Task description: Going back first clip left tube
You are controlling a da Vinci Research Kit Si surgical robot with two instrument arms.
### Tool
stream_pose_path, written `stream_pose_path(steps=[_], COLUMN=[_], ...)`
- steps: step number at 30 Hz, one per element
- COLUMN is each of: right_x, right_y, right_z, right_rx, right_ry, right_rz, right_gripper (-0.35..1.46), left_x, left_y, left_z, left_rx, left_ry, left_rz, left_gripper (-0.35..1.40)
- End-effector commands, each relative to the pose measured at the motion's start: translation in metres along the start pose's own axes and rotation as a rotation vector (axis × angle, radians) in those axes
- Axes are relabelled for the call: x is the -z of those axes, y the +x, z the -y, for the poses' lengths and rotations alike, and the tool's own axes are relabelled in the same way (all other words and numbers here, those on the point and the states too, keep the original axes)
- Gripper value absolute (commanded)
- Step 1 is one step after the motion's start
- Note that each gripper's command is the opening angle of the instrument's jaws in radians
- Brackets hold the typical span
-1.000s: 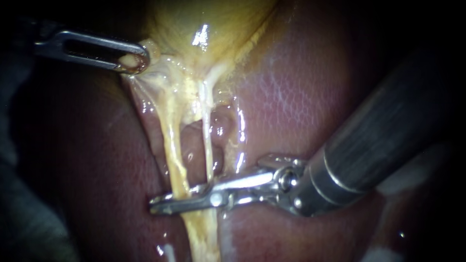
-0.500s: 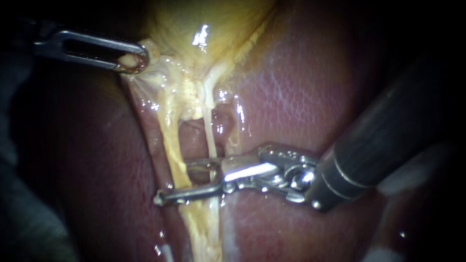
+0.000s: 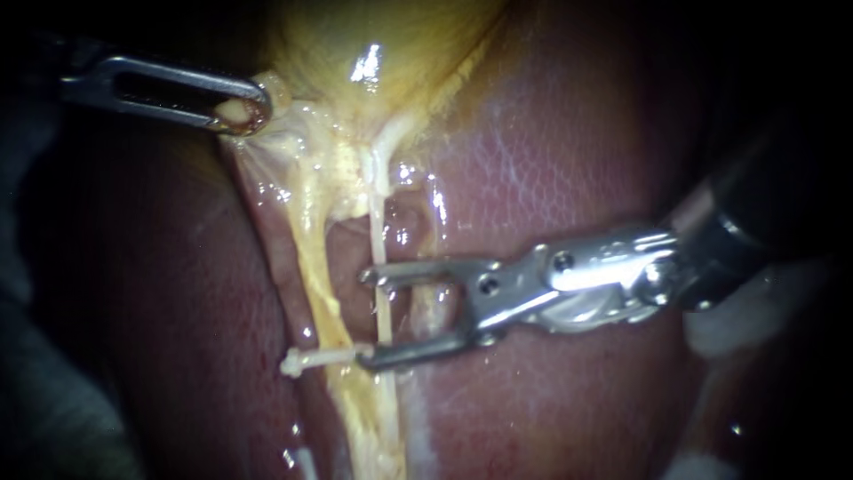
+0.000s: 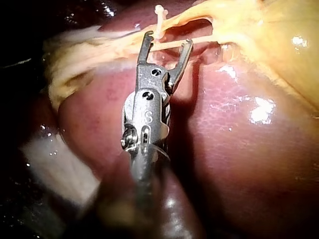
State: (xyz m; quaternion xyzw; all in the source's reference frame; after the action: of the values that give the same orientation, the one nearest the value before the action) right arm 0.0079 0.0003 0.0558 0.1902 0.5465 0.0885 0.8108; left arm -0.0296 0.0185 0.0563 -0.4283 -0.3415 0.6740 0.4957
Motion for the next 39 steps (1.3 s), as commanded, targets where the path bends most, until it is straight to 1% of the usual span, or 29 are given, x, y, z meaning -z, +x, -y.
stream_pose_path(steps=[1,5,9,15,18,22,26,27,28,29,31,34,39], right_x=[0.001,0.0032,0.0044,0.0056,0.006,0.0063,0.0066,0.0067,0.0068,0.0068,0.0068,0.0069,0.0069], right_y=[0.0,-0.0003,-0.0006,-0.0008,-0.0009,-0.0011,-0.0012,-0.0012,-0.0013,-0.0013,-0.0013,-0.0014,-0.0014], right_z=[0.0,0.0002,0.0001,0.0002,0.0003,0.0004,0.0005,0.0005,0.0005,0.0005,0.0004,0.0004,0.0004], right_rx=[0.006,0.016,0.024,0.03,0.031,0.031,0.032,0.032,0.032,0.032,0.033,0.033,0.033], right_ry=[-0.009,-0.036,-0.044,-0.039,-0.037,-0.036,-0.034,-0.034,-0.033,-0.033,-0.033,-0.033,-0.033], right_rz=[0.004,0.008,0.013,0.012,0.011,0.011,0.011,0.011,0.011,0.011,0.011,0.011,0.011], right_gripper=[0.5,0.5,0.5,0.5,0.5,0.5,0.5,0.5,0.5,0.5,0.5,0.5,0.5], left_x=[0.0,0.0,0.0,-0.0002,-0.0006,-0.0021,-0.0044,-0.0053,-0.0059,-0.0064,-0.0075,-0.0082,-0.0079], left_y=[0.0,0.0,0.0,-0.0001,-0.0003,-0.0012,-0.0025,-0.0028,-0.0031,-0.0033,-0.0036,-0.0037,-0.0037], left_z=[0.0,0.0,0.0,0.0003,0.0006,0.0011,0.0019,0.0021,0.0022,0.0024,0.0026,0.0027,0.0029], left_rx=[0.0,0.0,0.0,-0.002,-0.004,-0.009,-0.018,-0.027,-0.029,-0.03,-0.028,-0.03,-0.03], left_ry=[0.0,0.0,0.002,0.003,0.005,0.017,0.005,0.004,0.002,0.002,-0.001,-0.004,-0.006], left_rz=[0.0,0.0,-0.002,-0.003,-0.005,-0.015,-0.008,-0.003,-0.001,0.007,0.01,0.013,0.014], left_gripper=[-0.35,-0.35,-0.35,-0.35,-0.35,-0.35,-0.35,-0.35,-0.35,-0.35,-0.35,-0.35,-0.35])
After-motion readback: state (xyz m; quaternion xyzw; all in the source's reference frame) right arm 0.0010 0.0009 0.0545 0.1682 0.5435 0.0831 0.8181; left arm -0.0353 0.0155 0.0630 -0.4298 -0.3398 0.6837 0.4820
